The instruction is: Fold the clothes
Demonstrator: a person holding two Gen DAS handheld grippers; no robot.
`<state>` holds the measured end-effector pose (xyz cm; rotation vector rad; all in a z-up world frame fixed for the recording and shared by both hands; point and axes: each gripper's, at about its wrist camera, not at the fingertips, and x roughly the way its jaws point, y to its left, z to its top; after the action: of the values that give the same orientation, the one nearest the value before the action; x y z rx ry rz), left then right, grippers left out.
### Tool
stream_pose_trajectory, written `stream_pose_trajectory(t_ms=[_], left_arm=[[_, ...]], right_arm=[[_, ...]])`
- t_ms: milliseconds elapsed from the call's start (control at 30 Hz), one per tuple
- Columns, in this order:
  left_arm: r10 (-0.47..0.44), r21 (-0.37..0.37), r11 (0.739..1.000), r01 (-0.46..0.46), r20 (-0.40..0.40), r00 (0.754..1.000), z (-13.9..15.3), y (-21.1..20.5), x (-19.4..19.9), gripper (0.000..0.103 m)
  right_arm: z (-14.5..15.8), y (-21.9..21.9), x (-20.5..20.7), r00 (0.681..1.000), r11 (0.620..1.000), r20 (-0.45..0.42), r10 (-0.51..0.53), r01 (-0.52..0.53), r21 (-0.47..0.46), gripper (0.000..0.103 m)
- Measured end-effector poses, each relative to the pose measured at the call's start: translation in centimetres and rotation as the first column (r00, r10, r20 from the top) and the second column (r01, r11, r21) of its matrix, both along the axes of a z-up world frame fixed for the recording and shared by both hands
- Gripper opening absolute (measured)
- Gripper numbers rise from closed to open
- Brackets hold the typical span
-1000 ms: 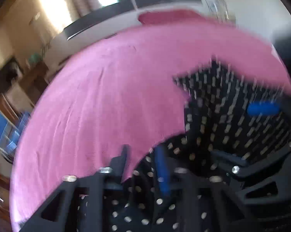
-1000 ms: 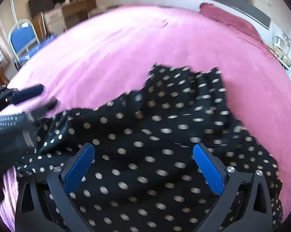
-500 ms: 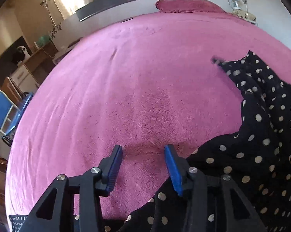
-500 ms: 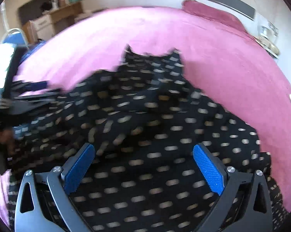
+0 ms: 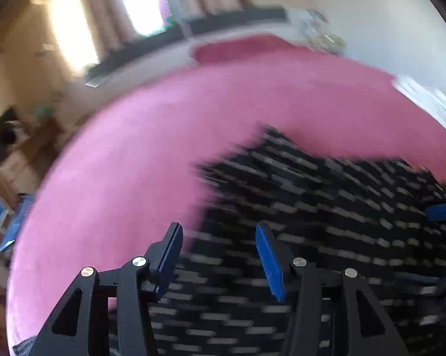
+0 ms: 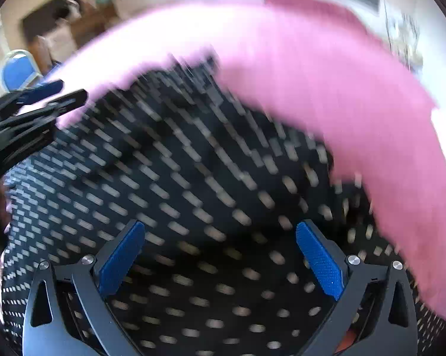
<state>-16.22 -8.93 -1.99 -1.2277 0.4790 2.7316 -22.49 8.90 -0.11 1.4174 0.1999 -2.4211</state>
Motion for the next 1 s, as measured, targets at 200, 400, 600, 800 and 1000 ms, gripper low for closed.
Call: stream_pose_trajectory(t_ms=[200,400,600,800,1000], left_arm=[[0.102,0.016,0.995,-0.102,0.047,0.994,-1.9,-0.7,-2.9,0.064],[0.153,0.005,0.988,-0.153,-0.007,0.988,0.7,1.2,-1.4,0.062],[0.075,0.066,0.995,-0.075,0.011,0.997,1.7,4.7,2.6,0.062],[0.08,0.056,0.995,-0.081,0.027,0.996,0.3,6.0,3.0,0.062],[0.085,0.046,0.995,-0.087,0.043,0.995,-1.0,7.3,3.3,0.073]], right_arm=[[1.0,3.5,3.9,0.998,0.999,0.034,0.051,-0.051,-0.001,0.103],[2.3,18.0,10.3,0.965,0.935,-0.019,-0.261,0.248,-0.253,0.103],[-1.8,36.3,23.1,0.688,0.499,0.166,-0.706,0.65,-0.573,0.103],[-0.4,42.0,23.3,0.65,0.46,0.107,-0.752,0.635,-0.621,0.103],[-0.2,37.9,13.6,0.838,0.778,-0.034,-0.544,0.49,-0.392,0.031]])
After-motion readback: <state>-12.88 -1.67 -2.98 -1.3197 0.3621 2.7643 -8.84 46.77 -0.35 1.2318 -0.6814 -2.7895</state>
